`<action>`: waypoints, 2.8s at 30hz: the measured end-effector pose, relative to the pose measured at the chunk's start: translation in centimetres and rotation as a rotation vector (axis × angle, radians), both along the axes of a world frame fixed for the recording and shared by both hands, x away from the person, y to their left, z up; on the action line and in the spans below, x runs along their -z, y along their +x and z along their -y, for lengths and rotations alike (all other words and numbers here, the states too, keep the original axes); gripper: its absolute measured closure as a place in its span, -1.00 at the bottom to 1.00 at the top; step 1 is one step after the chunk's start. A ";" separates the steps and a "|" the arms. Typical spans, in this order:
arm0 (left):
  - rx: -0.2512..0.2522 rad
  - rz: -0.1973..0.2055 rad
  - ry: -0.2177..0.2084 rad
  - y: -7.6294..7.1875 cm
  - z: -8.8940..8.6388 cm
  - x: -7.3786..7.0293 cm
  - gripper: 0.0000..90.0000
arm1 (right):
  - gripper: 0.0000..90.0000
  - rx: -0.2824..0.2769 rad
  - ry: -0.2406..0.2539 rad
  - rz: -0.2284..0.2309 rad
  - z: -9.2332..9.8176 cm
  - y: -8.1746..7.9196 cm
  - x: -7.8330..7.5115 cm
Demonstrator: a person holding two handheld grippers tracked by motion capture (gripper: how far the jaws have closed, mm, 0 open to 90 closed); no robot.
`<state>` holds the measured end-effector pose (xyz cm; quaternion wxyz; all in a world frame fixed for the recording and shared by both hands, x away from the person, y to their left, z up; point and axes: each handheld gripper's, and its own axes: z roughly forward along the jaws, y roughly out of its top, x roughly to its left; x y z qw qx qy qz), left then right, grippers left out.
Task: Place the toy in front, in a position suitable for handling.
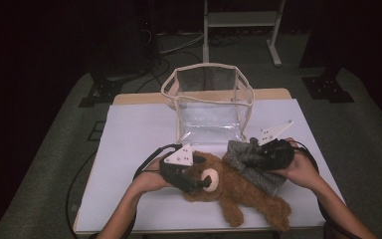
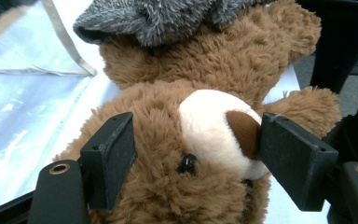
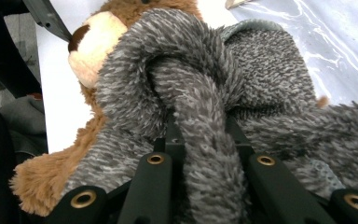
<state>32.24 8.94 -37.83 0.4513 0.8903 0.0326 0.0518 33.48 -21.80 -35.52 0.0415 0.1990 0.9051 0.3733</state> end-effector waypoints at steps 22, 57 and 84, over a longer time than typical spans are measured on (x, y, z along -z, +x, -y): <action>0.031 -0.048 0.043 0.7 1.2 -0.9 -0.45 | 0.70 -0.020 0.026 0.004 0.3 -0.5 -0.1; -0.029 -0.140 0.060 2.1 0.4 -0.4 -0.91 | 0.71 -0.015 0.116 -0.024 2.8 -3.4 2.1; -0.018 -0.114 0.099 1.8 -1.2 -0.7 0.00 | 0.70 0.013 0.148 -0.008 2.6 -1.5 1.5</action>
